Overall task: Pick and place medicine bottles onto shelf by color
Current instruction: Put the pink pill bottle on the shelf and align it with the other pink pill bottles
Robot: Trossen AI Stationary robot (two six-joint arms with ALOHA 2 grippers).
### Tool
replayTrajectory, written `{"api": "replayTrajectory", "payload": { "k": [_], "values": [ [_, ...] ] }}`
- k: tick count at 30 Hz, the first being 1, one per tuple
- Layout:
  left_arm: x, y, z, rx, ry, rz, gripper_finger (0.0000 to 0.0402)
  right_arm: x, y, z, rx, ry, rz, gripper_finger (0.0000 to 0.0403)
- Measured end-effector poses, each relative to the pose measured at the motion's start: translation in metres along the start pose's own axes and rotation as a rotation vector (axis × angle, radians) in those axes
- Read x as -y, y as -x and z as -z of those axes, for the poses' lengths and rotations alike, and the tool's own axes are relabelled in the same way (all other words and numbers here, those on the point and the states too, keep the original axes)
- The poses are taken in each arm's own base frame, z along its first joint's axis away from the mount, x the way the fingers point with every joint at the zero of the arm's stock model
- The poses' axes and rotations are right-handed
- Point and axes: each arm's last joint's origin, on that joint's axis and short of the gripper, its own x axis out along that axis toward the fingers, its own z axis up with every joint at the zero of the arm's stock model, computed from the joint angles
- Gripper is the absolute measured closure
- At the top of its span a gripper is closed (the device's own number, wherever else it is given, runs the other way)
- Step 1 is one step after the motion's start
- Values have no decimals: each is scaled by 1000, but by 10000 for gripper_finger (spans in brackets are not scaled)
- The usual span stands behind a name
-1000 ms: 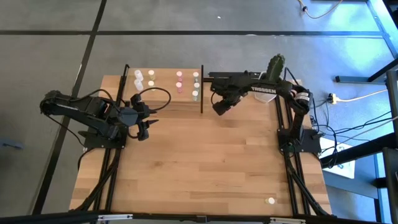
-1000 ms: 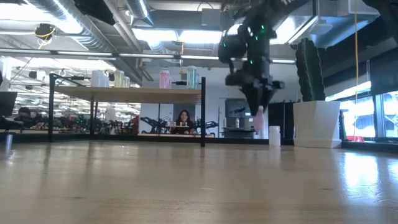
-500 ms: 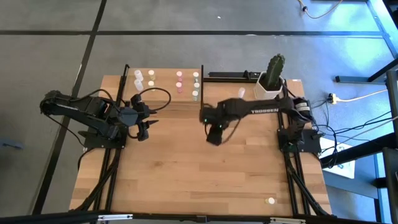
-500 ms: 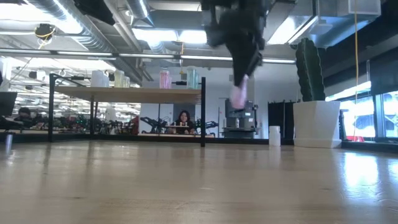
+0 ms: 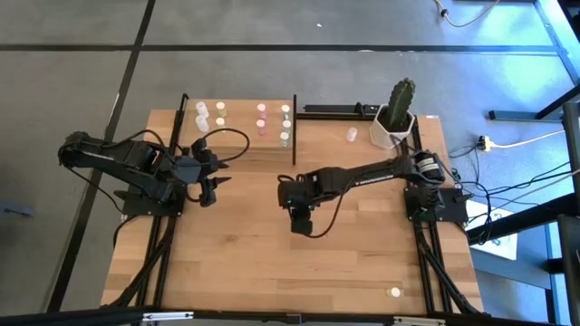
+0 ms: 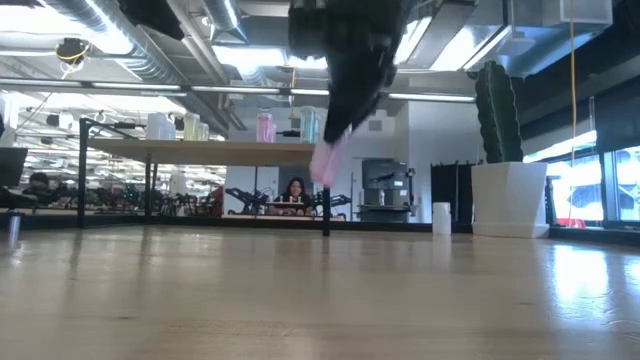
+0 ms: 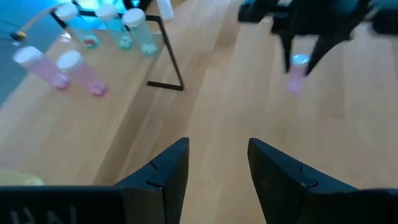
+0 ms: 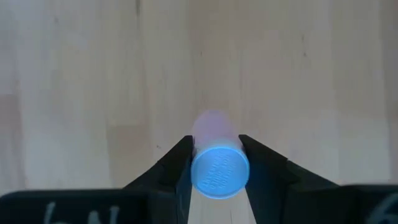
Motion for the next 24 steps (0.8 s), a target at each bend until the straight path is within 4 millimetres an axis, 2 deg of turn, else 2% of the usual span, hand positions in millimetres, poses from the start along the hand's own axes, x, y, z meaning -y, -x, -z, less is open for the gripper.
{"api": "replayTrajectory", "payload": {
  "k": [4, 15, 24],
  "values": [
    [1, 0, 0, -11, 9, 39, 244, 0, -15, 3, -56, 1, -3, 283],
    [6, -6, -1, -42, 3, 75, 244, 1, -19, 4, -66, 9, 16, 283],
    [21, -30, -8, -70, -11, 65, 244, 8, -31, 11, -164, 42, 35, 283]
  ]
}}
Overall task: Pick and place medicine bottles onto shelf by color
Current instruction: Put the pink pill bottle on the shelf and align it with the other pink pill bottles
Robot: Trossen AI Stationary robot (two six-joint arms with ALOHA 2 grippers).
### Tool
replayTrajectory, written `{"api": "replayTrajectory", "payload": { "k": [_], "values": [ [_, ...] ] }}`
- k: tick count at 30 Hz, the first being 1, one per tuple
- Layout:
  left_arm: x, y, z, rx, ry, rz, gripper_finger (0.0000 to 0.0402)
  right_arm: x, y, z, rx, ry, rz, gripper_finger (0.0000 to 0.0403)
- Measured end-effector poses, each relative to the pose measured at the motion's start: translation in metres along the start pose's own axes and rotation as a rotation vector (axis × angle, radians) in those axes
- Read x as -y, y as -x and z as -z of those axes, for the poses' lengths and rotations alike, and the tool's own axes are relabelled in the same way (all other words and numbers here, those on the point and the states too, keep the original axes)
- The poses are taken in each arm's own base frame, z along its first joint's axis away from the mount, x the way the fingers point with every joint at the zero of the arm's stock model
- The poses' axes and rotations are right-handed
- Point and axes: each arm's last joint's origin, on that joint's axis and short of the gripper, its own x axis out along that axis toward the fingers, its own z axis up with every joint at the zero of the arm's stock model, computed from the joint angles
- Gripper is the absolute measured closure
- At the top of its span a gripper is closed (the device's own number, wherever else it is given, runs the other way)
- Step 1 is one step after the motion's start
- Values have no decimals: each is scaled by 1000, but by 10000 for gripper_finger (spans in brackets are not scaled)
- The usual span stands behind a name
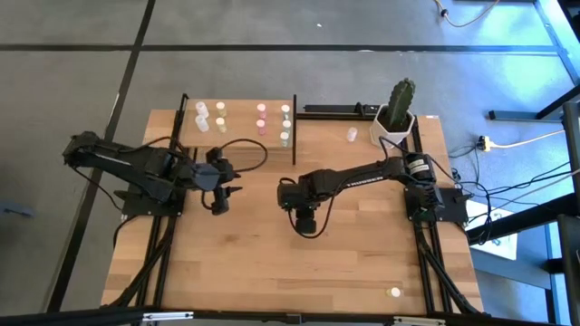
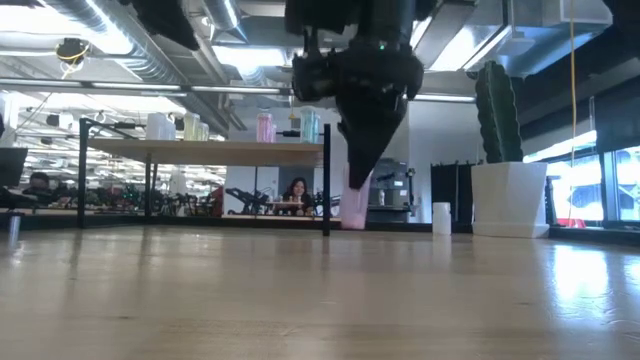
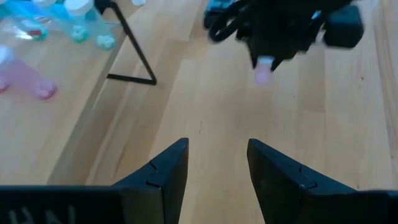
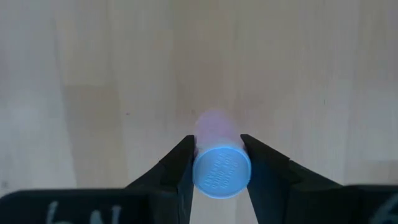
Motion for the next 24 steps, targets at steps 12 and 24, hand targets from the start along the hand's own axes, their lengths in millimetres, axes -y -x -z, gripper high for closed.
{"api": "replayTrajectory", "payload": {
  "k": [12, 24],
  "values": [
    [20, -27, -5, -31, -29, 17, 244, 11, -17, 2, -86, -40, -73, 283],
    [24, -26, -5, -29, -42, 33, 244, 11, -20, 3, -101, -45, -76, 281]
  ]
}}
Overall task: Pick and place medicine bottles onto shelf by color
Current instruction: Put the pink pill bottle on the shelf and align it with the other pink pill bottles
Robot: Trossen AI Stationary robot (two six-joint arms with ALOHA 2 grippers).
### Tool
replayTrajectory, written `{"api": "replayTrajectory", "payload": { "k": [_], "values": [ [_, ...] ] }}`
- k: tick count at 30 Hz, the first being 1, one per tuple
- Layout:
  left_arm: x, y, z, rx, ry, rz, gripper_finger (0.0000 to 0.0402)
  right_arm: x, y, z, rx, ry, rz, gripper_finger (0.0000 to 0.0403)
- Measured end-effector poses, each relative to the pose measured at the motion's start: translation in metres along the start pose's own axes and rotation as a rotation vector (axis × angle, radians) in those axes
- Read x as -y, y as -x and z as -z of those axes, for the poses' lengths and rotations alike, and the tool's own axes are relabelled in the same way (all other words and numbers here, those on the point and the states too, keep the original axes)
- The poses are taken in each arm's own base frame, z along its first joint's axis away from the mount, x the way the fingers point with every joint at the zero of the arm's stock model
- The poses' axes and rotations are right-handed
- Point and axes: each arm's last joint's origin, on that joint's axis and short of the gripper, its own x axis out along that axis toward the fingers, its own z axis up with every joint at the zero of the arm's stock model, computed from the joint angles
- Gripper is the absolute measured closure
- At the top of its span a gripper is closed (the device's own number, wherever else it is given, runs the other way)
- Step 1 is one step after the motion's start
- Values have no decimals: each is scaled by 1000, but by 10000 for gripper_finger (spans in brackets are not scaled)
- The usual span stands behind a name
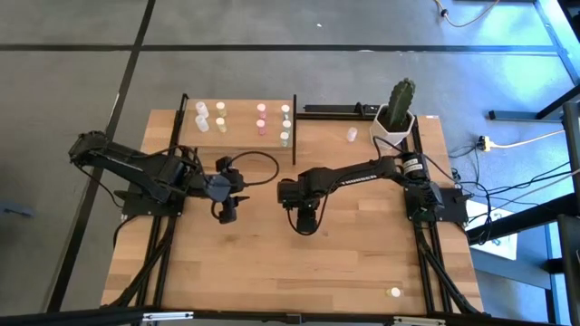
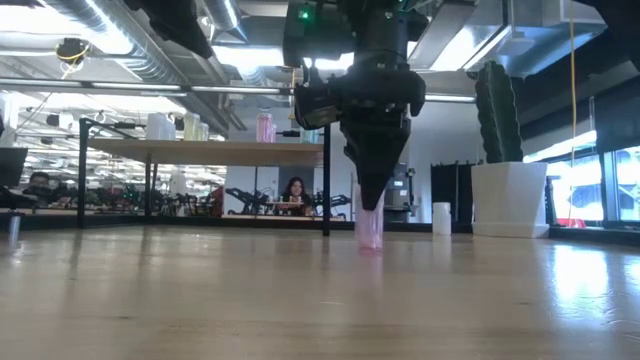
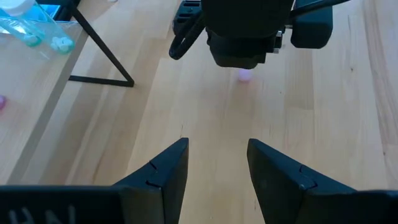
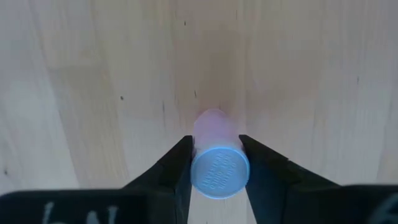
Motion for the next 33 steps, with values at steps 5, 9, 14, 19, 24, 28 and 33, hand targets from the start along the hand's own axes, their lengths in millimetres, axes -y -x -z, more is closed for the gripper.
{"api": "replayTrajectory", "payload": {
  "k": [5, 9, 14, 19, 24, 28, 33],
  "values": [
    [0, 0, 0, 0, 0, 0, 244, 0, 0, 0, 2, 0, 0, 258],
    [0, 0, 0, 0, 0, 0, 244, 0, 0, 0, 5, 1, -1, 229],
    [0, 0, 0, -1, 0, 0, 244, 0, 0, 0, 5, 0, -1, 191],
    [0, 0, 0, -1, 0, -1, 244, 0, 0, 0, 5, -23, -1, 172],
    [0, 0, 0, -1, -1, -1, 244, 0, 0, 0, 4, -24, -1, 170],
    [0, 0, 0, -1, -1, -1, 244, 0, 0, 0, 2, -49, 0, 170],
    [0, 0, 0, -1, -1, -1, 244, 0, 0, 1, -11, -53, 2, 170]
  ]
}}
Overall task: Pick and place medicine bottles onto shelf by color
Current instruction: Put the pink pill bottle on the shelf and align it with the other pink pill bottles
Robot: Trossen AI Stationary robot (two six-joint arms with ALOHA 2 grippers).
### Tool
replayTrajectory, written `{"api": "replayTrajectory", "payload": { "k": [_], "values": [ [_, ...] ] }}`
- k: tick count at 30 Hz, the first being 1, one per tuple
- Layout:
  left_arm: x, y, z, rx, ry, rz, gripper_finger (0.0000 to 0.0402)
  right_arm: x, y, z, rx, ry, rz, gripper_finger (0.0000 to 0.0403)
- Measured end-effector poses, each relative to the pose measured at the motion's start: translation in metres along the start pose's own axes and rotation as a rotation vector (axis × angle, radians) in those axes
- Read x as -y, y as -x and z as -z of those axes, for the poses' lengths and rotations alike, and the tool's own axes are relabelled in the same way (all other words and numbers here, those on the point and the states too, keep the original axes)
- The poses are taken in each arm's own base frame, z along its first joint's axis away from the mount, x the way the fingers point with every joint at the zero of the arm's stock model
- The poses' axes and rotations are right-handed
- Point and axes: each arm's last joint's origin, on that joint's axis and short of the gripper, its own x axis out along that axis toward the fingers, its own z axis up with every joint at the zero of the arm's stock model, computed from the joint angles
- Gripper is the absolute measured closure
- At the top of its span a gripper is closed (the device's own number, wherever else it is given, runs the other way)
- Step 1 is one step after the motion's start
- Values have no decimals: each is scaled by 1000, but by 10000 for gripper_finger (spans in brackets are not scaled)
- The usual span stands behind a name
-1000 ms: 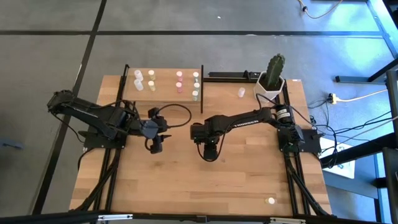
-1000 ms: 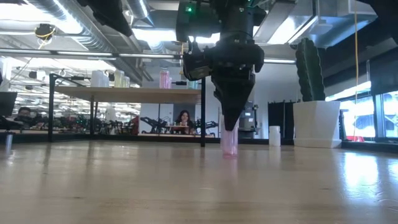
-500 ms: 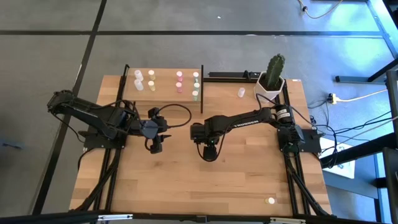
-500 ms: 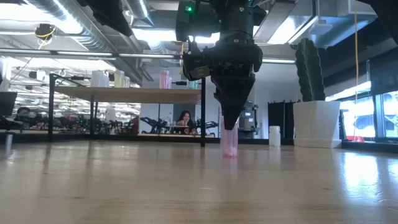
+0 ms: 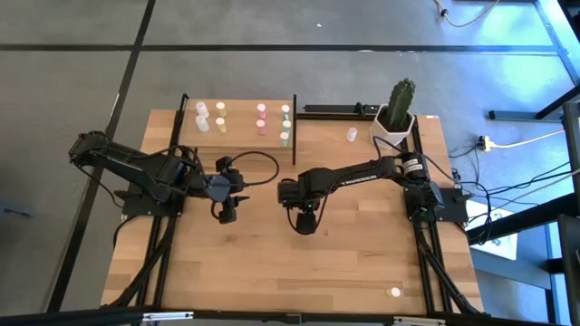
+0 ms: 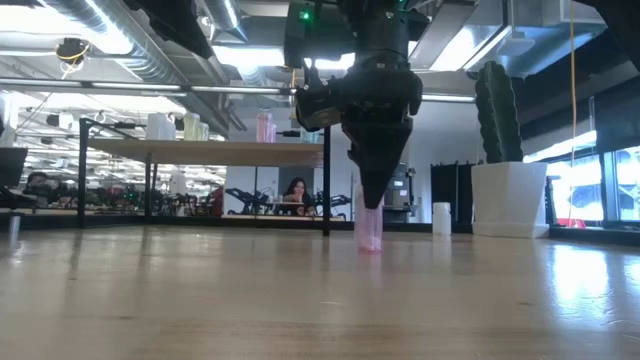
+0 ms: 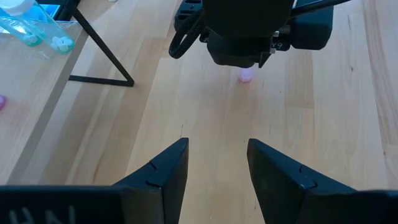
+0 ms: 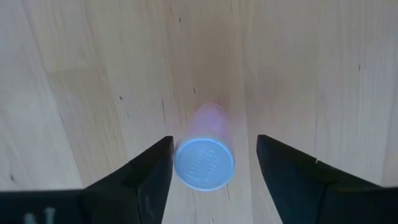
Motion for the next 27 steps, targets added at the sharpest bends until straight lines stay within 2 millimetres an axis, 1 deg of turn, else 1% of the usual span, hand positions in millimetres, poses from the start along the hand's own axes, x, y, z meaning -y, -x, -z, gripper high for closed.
{"api": "replayTrajectory", "payload": {
  "k": [5, 9, 15, 23, 27],
  "values": [
    [0, 0, 0, 0, 0, 0, 244, 0, 1, 0, -1, -1, 0, 170],
    [0, 0, 0, 0, 0, 0, 244, -1, 9, -2, 11, 0, -2, 170],
    [0, 0, 0, 0, 0, 0, 244, -6, 38, -9, 19, 5, -4, 170],
    [0, 0, 0, 0, 0, 0, 244, -12, 79, -20, 94, 24, -17, 170],
    [0, 0, 0, 0, 0, 0, 244, -13, 97, -22, 134, 57, 46, 170]
  ]
}}
